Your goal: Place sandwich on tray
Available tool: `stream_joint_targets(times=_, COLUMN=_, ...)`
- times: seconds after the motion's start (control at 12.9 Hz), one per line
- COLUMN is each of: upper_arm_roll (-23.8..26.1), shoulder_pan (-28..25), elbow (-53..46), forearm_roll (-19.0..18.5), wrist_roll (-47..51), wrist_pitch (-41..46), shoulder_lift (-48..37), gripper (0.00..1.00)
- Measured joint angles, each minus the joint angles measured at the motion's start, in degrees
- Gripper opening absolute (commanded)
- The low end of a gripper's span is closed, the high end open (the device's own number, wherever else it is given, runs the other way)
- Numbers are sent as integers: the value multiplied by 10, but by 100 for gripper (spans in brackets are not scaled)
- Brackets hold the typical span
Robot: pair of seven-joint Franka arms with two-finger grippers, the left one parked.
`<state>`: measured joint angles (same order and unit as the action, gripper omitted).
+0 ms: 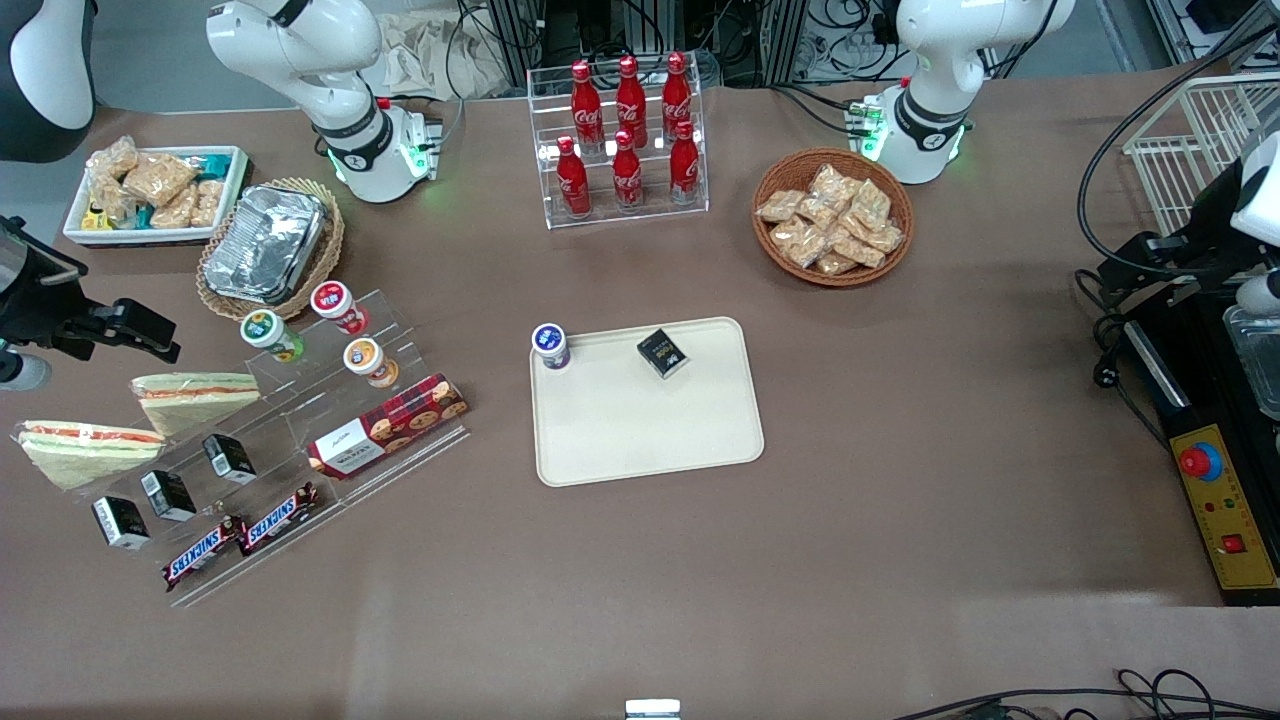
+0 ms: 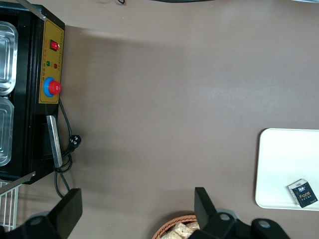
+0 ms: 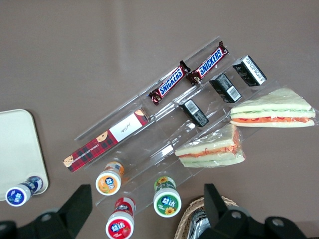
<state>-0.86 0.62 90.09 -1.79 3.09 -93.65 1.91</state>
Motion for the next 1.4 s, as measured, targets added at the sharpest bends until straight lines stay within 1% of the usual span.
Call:
stream_joint_targets(times=0.54, upper_arm_roll=-6, shoulder_pan=1, elbow=0, forearm_roll=0, wrist_roll=10, wrist_pitch=2, shoulder_lift=-2, gripper=100)
stream_joint_targets(times=0.62, upper_arm_roll=-7, shoulder_pan=1, elbow=0, forearm_roll=0, wrist_roll=37, wrist_pitch=3, shoulder_lift=-2, gripper=100)
stream_joint_targets(times=0.85, upper_arm_roll=-9, shoulder_pan=17, elbow=1, forearm_roll=0, wrist_roll=178, wrist_pitch=3, shoulder_lift=-1, gripper=100)
stream_joint_targets(times=1.01, upper_arm_roll=-9, shoulder_pan=37, elbow=1, forearm_roll=0, wrist_roll=269, wrist_pitch=3, shoulder_lift=3, gripper=100)
stream_joint_targets(times=1.24, upper_arm_roll=-11, shoulder_pan=74, elbow=2, forearm_roll=0, wrist_roll=338, wrist_pitch=1, shoulder_lift=21, gripper=100)
stream_joint_targets(times=1.4, upper_arm_roll=-14, shoulder_pan=99, elbow=2, forearm_roll=-1, wrist_roll=406, wrist_pitch=-24, shoulder_lift=32, gripper=100)
